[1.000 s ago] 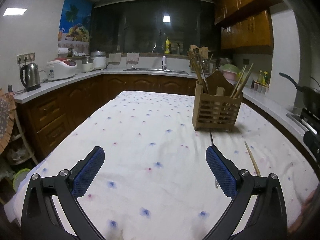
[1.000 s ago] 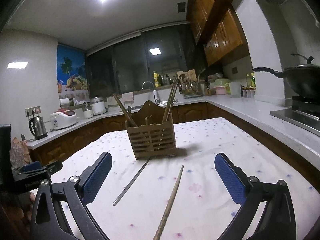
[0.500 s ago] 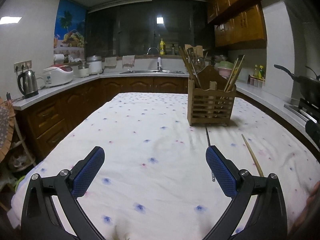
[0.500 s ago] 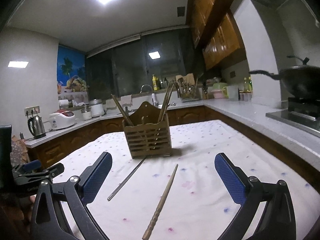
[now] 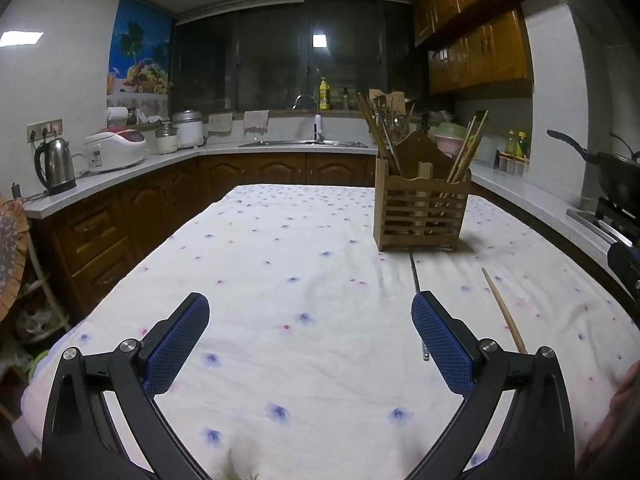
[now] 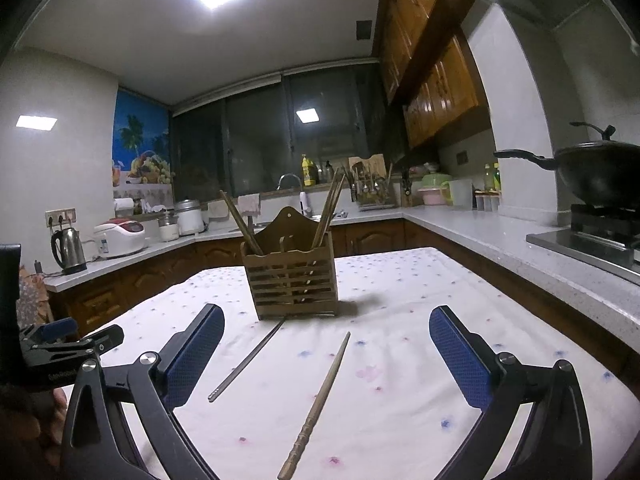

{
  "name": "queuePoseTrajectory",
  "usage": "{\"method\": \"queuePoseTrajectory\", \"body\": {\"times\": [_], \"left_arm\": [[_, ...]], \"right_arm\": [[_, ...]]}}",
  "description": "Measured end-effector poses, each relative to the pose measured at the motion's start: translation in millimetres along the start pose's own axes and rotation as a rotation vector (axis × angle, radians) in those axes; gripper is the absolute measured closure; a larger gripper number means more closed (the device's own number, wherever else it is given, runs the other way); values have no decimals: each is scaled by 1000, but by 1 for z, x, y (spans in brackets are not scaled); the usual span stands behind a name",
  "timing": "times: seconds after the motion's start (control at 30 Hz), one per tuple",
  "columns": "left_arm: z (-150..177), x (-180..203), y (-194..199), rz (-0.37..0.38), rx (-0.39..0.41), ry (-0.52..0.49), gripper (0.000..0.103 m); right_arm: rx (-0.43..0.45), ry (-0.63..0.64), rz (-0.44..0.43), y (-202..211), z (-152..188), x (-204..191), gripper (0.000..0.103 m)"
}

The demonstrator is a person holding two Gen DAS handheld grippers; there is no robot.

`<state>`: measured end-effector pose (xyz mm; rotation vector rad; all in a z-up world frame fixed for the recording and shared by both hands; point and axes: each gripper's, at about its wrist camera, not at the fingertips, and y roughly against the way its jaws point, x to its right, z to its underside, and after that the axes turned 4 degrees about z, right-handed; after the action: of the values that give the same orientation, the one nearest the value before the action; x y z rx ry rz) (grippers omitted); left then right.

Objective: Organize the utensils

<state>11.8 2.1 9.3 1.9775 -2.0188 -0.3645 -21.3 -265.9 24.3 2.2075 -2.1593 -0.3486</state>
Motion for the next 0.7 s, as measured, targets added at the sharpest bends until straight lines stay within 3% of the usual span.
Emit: {"method": "queuePoseTrajectory", "body": {"times": [0.7], "left_arm": [[2, 3, 5, 1, -1, -15, 0]], "right_arm": [[-1, 12, -22, -1, 1, -5, 0]]}}
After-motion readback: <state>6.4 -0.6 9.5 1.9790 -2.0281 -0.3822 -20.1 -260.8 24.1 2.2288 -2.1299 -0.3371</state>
